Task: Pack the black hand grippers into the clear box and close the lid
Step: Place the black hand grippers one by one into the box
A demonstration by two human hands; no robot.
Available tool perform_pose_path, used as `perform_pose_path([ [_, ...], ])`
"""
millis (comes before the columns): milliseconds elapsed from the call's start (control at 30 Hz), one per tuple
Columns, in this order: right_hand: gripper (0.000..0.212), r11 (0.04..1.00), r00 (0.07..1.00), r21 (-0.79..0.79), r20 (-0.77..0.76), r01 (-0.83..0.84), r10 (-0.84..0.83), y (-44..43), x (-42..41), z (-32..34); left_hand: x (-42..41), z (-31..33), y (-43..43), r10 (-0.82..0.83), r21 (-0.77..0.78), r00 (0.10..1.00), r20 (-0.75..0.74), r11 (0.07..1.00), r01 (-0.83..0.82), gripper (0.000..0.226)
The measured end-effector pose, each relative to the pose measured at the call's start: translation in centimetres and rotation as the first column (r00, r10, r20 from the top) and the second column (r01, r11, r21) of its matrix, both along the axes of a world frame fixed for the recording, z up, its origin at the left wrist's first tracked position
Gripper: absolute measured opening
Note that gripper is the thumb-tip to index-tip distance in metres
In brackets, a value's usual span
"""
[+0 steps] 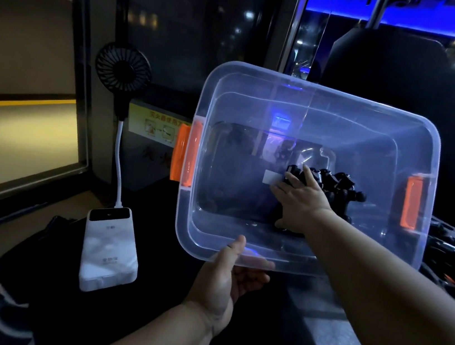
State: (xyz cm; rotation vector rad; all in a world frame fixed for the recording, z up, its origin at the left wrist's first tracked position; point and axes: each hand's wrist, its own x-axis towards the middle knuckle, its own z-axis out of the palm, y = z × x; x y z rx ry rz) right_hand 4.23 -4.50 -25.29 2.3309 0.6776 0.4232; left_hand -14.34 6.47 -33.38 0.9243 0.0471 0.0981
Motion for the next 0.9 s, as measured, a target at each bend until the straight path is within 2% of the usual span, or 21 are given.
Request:
perform_pose_path([
  [133, 0.087, 0.999, 0.999, 0.003, -0.002, -0.032, 0.032, -0.4, -0.2, -0.1, 0.0, 0.0, 0.0, 0.012, 0.048, 1.000, 0.012, 0.999, -0.012, 0.061],
  [300, 0.084, 0.992, 0.997, 0.102, 0.013, -0.077, 0.076, -0.8, -0.9, 0.5, -0.2, 0.3, -0.1, 0.029, 0.057, 0.999, 0.022, 0.998, -0.030, 0.057],
  [533, 0.068, 0.892, 0.987, 0.424, 0.082, -0.159, 0.137, -4.4, -4.0, 0.7, -0.6, 0.8, -0.3, 0.059, 0.119, 0.998, 0.023, 0.991, -0.062, 0.058],
  [600, 0.059, 0.832, 0.972, 0.504, 0.163, -0.230, 0.170, -6.3, -5.3, 1.0, -0.7, 0.9, -0.4, 0.070, 0.130, 0.997, 0.016, 0.989, -0.072, 0.056],
  [733, 0.033, 0.643, 0.893, 0.641, 0.420, -0.418, 0.162, -10.9, -8.0, 1.1, -0.7, 1.0, -0.8, 0.115, 0.161, 0.993, 0.003, 0.980, -0.114, 0.050],
  [800, 0.034, 0.580, 0.887, 0.703, 0.454, -0.411, 0.079, -13.2, -9.2, 0.5, -0.6, 0.9, -1.0, 0.146, 0.177, 0.989, -0.005, 0.974, -0.143, 0.047],
  [900, 0.041, 0.468, 0.922, 0.829, 0.381, -0.306, -0.073, -16.6, -10.2, -1.5, -0.3, 0.6, -1.2, 0.209, 0.211, 0.978, -0.019, 0.957, -0.200, 0.042],
])
